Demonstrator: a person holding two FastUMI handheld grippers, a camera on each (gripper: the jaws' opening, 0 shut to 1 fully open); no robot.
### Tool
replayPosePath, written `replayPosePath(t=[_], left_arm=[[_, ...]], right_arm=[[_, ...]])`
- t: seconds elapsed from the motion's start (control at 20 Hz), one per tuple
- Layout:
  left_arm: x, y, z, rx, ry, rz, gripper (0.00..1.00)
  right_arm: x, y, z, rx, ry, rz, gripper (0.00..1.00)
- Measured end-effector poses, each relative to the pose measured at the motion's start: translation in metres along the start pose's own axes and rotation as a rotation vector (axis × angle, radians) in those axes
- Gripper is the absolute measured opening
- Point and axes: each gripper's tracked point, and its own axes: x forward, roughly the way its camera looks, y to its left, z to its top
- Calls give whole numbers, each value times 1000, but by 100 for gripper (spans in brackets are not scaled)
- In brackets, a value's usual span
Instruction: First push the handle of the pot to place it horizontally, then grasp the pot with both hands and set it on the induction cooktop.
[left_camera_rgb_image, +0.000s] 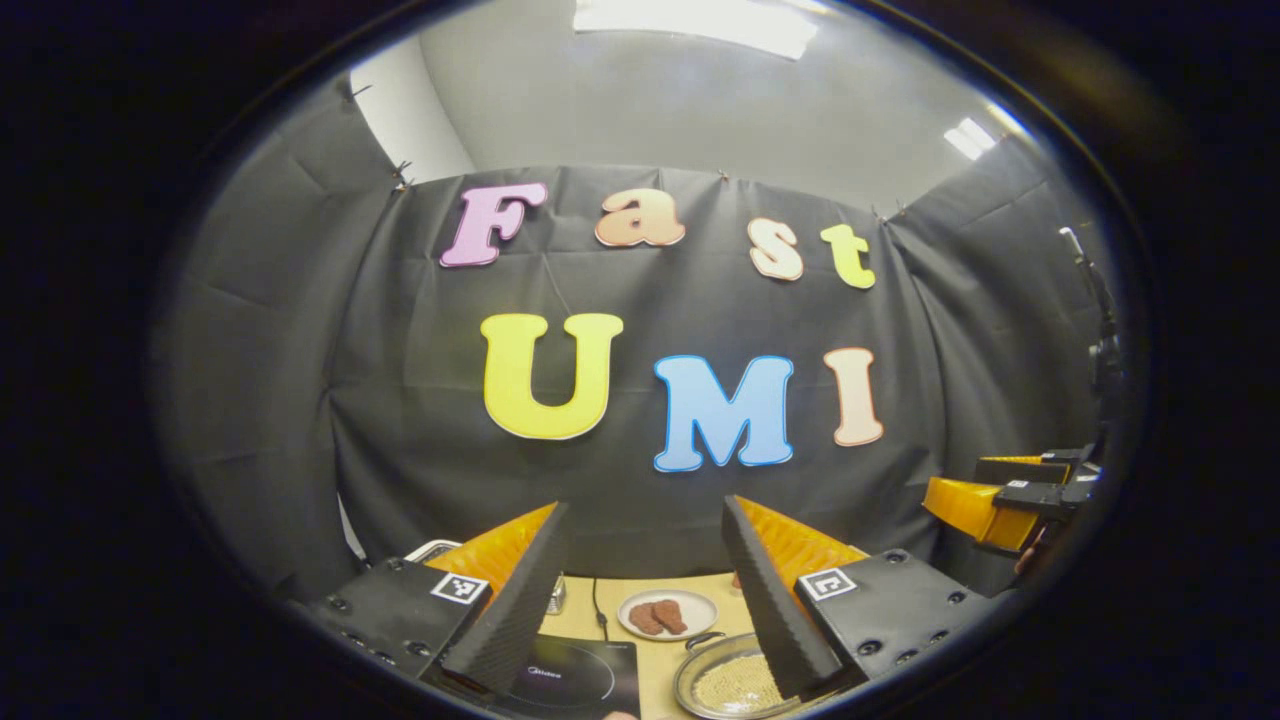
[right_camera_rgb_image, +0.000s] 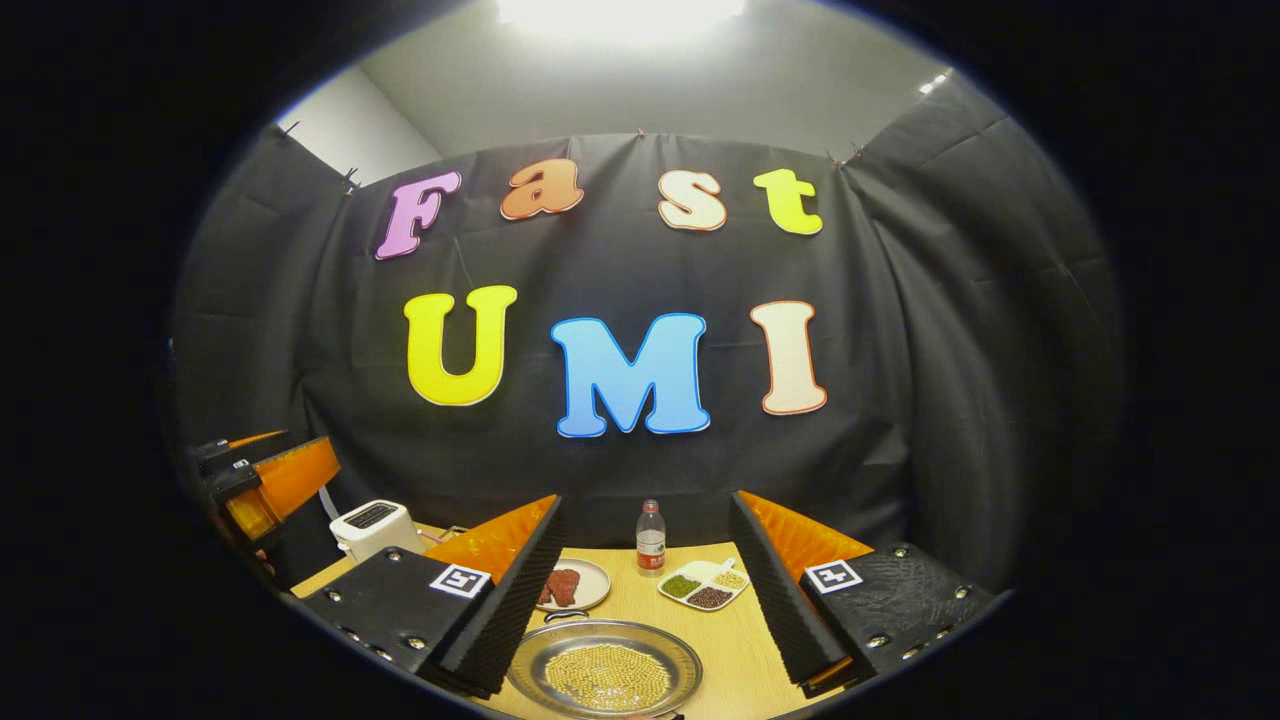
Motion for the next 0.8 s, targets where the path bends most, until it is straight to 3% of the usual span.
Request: replayPosePath(t=[0.45, 0.55, 0.8], left_arm=[[5, -2, -12, 22, 26, -8, 95], [6, 0, -18, 24, 35, -5, 99], [10, 3, -34, 19, 72, 4, 99]], right_arm=[[12, 1, -17, 11, 43, 21, 99], [13, 7, -28, 20, 74, 49, 99], [15, 17, -64, 28, 167, 103, 99]])
